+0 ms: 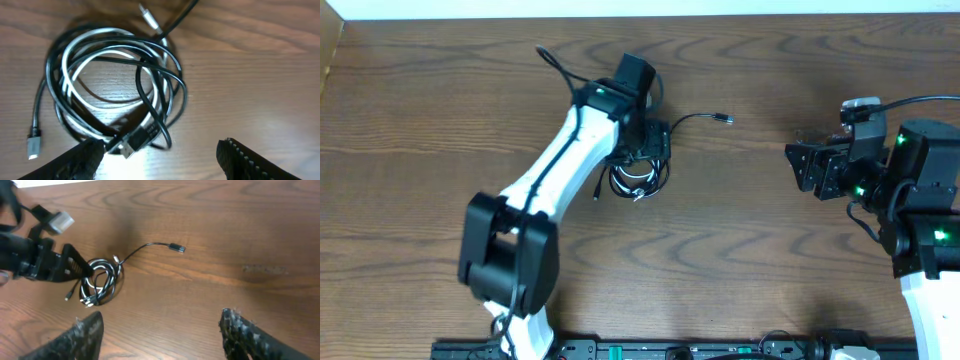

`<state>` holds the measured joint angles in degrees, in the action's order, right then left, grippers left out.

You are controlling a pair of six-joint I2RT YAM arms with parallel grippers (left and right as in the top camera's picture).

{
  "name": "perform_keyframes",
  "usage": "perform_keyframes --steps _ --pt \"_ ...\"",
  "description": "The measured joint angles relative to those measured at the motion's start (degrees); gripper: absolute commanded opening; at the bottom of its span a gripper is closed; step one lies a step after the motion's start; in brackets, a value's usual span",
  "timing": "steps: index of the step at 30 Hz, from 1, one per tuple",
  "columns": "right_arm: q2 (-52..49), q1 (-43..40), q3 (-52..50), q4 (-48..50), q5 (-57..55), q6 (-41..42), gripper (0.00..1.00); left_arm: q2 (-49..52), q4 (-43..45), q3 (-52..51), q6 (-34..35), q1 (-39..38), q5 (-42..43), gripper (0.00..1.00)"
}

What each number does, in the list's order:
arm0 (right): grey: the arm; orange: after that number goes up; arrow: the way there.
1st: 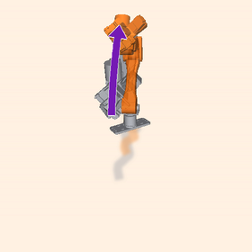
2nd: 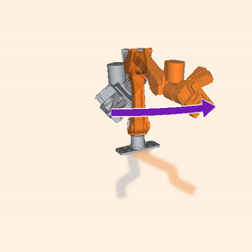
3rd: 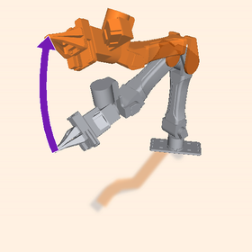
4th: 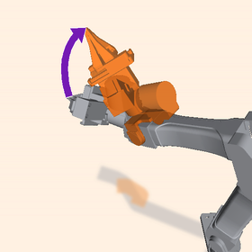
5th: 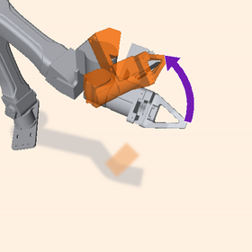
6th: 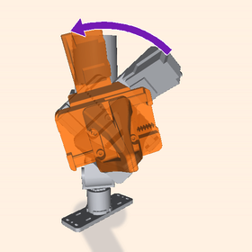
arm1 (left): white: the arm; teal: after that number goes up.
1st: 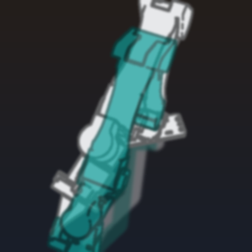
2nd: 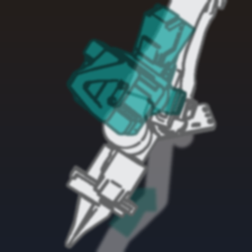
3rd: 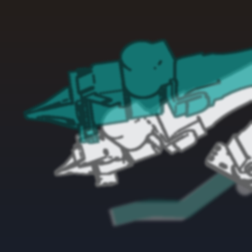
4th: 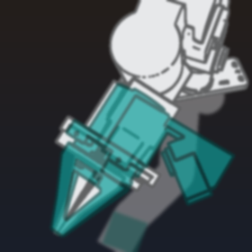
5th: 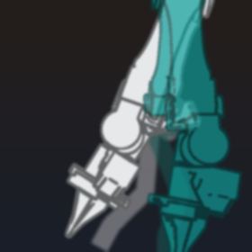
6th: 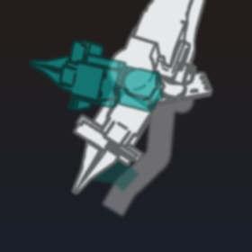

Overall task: Untangle cables
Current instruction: 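Move the left gripper over the cable bundle and grasp it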

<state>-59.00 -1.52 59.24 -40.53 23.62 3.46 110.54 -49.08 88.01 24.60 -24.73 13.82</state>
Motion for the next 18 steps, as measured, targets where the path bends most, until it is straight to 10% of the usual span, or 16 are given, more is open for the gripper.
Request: perform_keyframes --steps 3,10,18 --pt "-0.35 0.0 -0.02 -0.37 0.0 -0.02 0.65 2.8 0.33 0.0 2.19 -0.68 -1.14 0.65" --pt "-1.22 0.0 -0.02 -0.33 0.0 -0.02 0.61 8.04 0.46 0.0 6.49 -1.33 -2.43 0.08" --pt "-3.28 0.0 -0.02 -0.22 0.02 0.04 0.59 8.24 1.14 0.0 5.07 -1.31 -2.58 0.08"
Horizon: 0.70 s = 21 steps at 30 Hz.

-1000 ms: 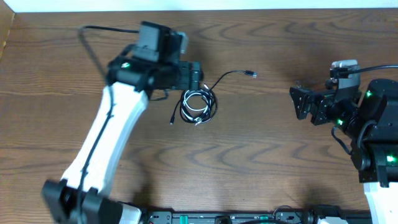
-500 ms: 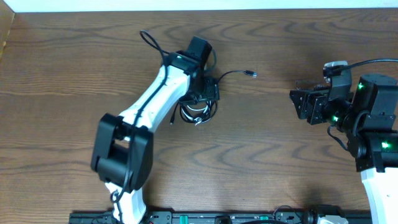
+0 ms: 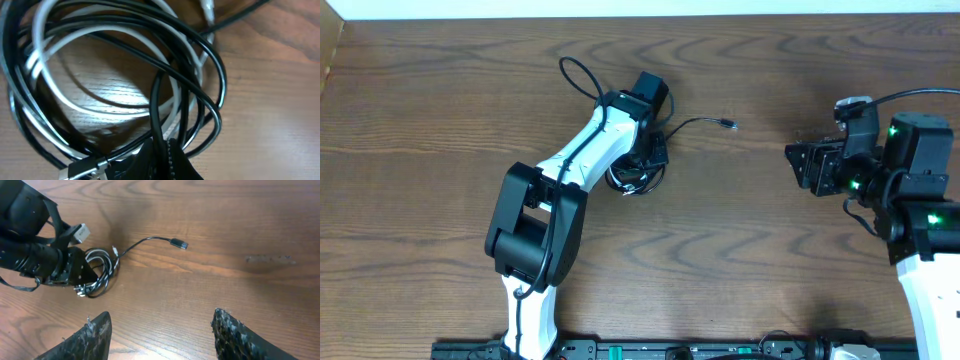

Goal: Untangle cables

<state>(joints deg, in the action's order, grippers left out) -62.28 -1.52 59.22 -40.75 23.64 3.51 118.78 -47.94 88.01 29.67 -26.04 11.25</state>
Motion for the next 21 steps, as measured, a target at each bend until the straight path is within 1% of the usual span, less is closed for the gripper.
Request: perform_keyframes --steps 2,4,5,7,11,12,15,17,19,21 --pt "-0.39 0.0 0.0 0.31 0.0 0.04 0.58 -0.07 0.0 0.0 -2.82 0.07 1.99 0.08" --pt "-0.7 0.0 0.0 0.57 0.24 0.2 0.54 -0.79 0.04 0.0 -4.9 0.11 4.28 0.08" --pt "-0.9 0.0 0.02 1.01 0.83 0.24 0.51 -1.79 0.2 0.0 -5.88 0.17 5.75 0.07" --pt "-1.16 0.0 0.0 1.68 2.05 0.48 0.49 -4.11 0.83 0.0 -6.8 0.28 8.0 0.07" --pt "-2.54 0.0 0.0 4.31 5.88 1.64 0.31 -12.94 3.32 0.02 -7.8 1.33 14.03 0.07" --pt "-3.13 0.0 0.02 5.55 6.73 2.99 0.28 -15.54 3.65 0.15 -8.0 1.75 15.91 0.08" --pt "-5.31 0.02 0.02 8.59 8.85 6.62 0.29 -19.93 3.8 0.76 -8.5 2.62 19.8 0.07" --pt "-7.43 0.15 0.02 11.91 12.09 8.92 0.36 -21.57 3.85 0.92 -8.63 3.06 22.51 0.08" --pt "-8.72 0.46 0.02 14.16 14.45 10.19 0.35 -21.77 3.76 0.92 -8.74 3.19 24.37 0.07" --pt "-10.29 1.2 0.02 15.56 16.41 11.82 0.33 -21.4 3.56 0.92 -8.74 3.28 25.68 0.07"
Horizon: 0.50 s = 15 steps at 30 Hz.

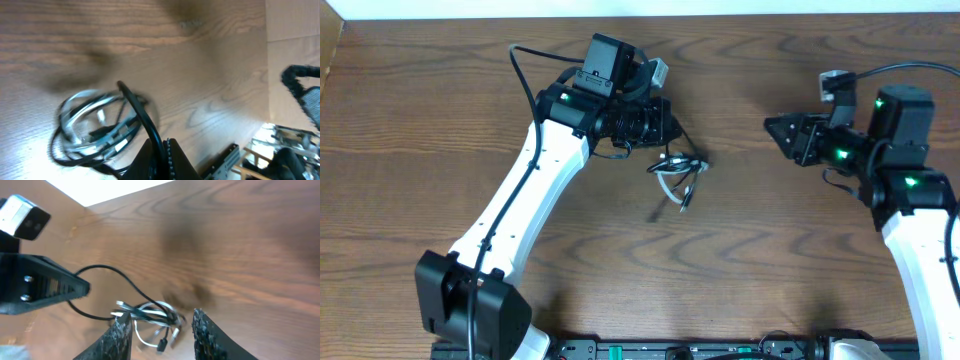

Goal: Untangle cables

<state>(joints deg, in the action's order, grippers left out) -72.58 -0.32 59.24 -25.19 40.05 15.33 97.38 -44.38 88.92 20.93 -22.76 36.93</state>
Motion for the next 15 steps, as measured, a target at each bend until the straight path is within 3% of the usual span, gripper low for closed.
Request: perform_keyframes --steps 15 --pt "-10.21 9.01 0.0 1.07 3.58 5.16 0.32 0.17 6.01 0.0 3.13 2.54 1.97 0.07"
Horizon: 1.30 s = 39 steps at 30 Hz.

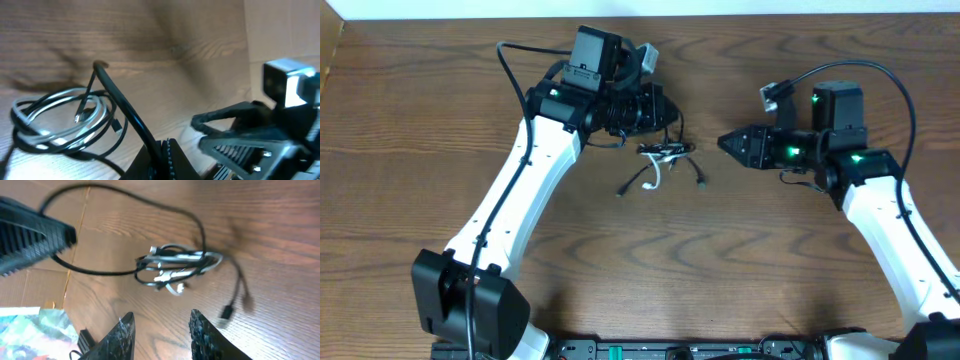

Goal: Untangle cables

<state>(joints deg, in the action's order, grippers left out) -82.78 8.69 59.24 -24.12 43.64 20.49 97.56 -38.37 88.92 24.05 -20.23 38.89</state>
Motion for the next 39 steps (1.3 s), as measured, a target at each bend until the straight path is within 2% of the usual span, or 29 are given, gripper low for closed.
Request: perform_keyframes --steps 5,13,24,28,31,39 --pt "-2.36 0.02 0.0 1.16 -0.02 1.38 0.41 0.0 0.96 0.0 3.23 -0.02 0.04 0.07" --pt "-7.61 1.2 0.0 3.13 -1.49 9.53 0.55 0.0 2.64 0.0 11.3 -0.02 -0.68 0.07" --pt "-12.35 3.41 0.0 6.05 -3.21 13.51 0.6 0.0 8.72 0.0 23.85 0.0 -1.49 0.08" --pt "-12.57 3.41 0.0 8.66 -3.45 14.88 0.61 0.0 8.72 0.0 25.88 0.0 -1.49 0.07" --pt "-12.59 3.41 0.0 11.61 -3.52 17.7 0.67 0.0 8.52 0.0 25.42 0.0 -1.44 0.07" --pt "-12.7 5.07 0.0 12.94 -4.7 26.4 0.7 0.0 5.99 0.0 9.18 -0.72 -1.27 0.08"
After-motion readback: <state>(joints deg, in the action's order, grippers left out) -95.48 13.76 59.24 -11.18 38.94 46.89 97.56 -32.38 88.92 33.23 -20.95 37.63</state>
